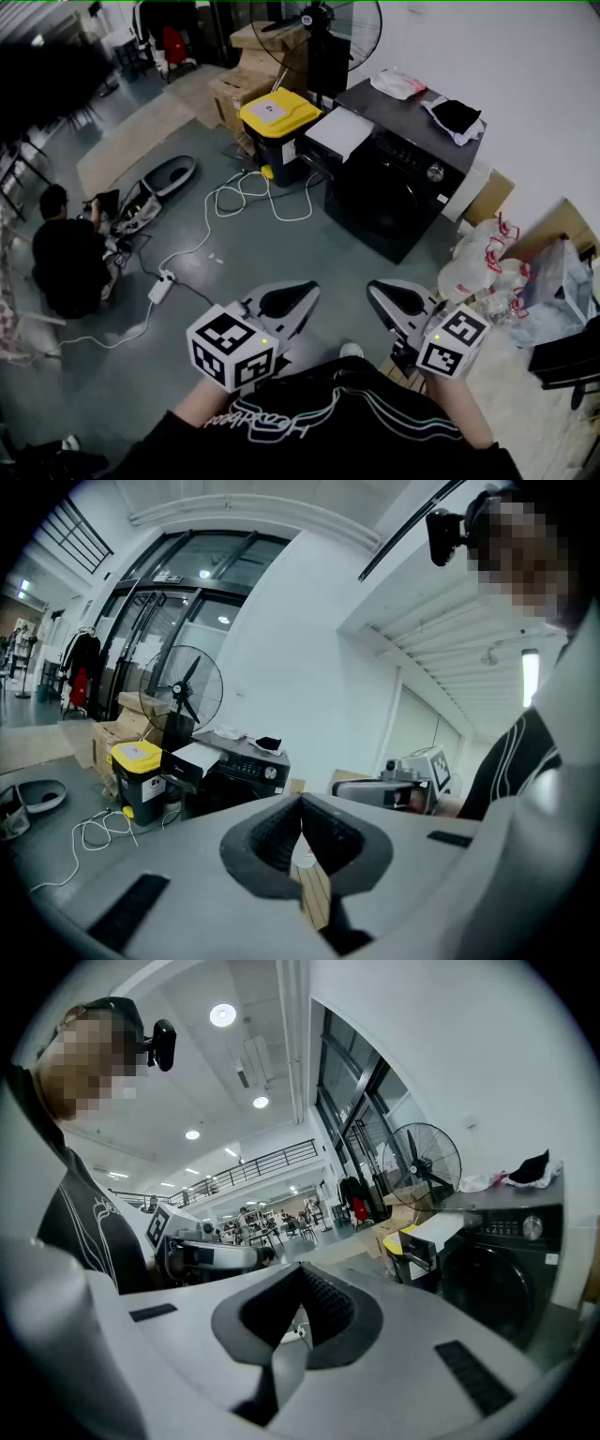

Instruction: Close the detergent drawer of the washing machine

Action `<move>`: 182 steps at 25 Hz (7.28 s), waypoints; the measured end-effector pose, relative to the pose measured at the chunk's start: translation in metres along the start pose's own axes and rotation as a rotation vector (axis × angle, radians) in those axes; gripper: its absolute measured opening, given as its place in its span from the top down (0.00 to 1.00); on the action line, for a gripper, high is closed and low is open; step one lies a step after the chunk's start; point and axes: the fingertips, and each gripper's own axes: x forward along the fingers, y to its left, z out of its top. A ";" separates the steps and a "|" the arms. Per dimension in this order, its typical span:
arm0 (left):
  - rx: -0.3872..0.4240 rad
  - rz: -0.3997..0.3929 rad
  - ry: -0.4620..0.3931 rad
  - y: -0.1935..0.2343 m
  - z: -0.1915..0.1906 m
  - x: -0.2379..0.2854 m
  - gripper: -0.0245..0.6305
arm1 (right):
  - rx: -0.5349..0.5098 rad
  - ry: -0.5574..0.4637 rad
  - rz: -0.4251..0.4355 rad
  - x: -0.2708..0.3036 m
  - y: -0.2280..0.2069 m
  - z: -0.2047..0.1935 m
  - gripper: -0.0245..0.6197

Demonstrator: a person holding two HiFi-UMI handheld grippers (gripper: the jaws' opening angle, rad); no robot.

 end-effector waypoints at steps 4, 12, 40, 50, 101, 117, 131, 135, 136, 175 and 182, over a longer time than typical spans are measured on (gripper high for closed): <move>-0.026 0.012 -0.013 -0.001 0.001 -0.018 0.93 | -0.005 -0.014 0.007 0.000 0.017 0.002 0.92; -0.034 0.005 -0.032 -0.007 0.000 -0.030 0.93 | -0.008 -0.027 0.009 -0.003 0.030 -0.001 0.92; -0.173 0.093 0.035 0.147 0.040 0.186 0.93 | 0.149 0.012 0.083 0.087 -0.224 0.039 0.92; -0.126 0.129 0.033 0.177 0.067 0.220 0.93 | 0.125 0.000 0.066 0.100 -0.273 0.071 0.92; -0.021 0.028 0.409 0.485 -0.005 0.388 0.93 | 0.408 -0.049 -0.462 0.213 -0.446 0.024 0.92; -0.067 0.006 0.422 0.486 -0.003 0.389 0.93 | 0.465 -0.105 -0.514 0.221 -0.461 0.009 0.92; -0.064 -0.033 0.389 0.484 0.012 0.403 0.93 | 0.468 -0.122 -0.519 0.224 -0.470 0.015 0.92; -0.076 -0.050 0.390 0.483 0.013 0.407 0.93 | 0.468 -0.124 -0.527 0.223 -0.474 0.016 0.92; -0.077 -0.053 0.391 0.484 0.013 0.407 0.93 | 0.467 -0.125 -0.529 0.223 -0.475 0.017 0.92; -0.066 -0.107 0.396 0.499 0.047 0.491 0.93 | 0.497 -0.162 -0.615 0.215 -0.522 0.033 0.92; -0.059 -0.093 0.383 0.503 0.053 0.509 0.93 | 0.485 -0.167 -0.648 0.205 -0.520 0.041 0.92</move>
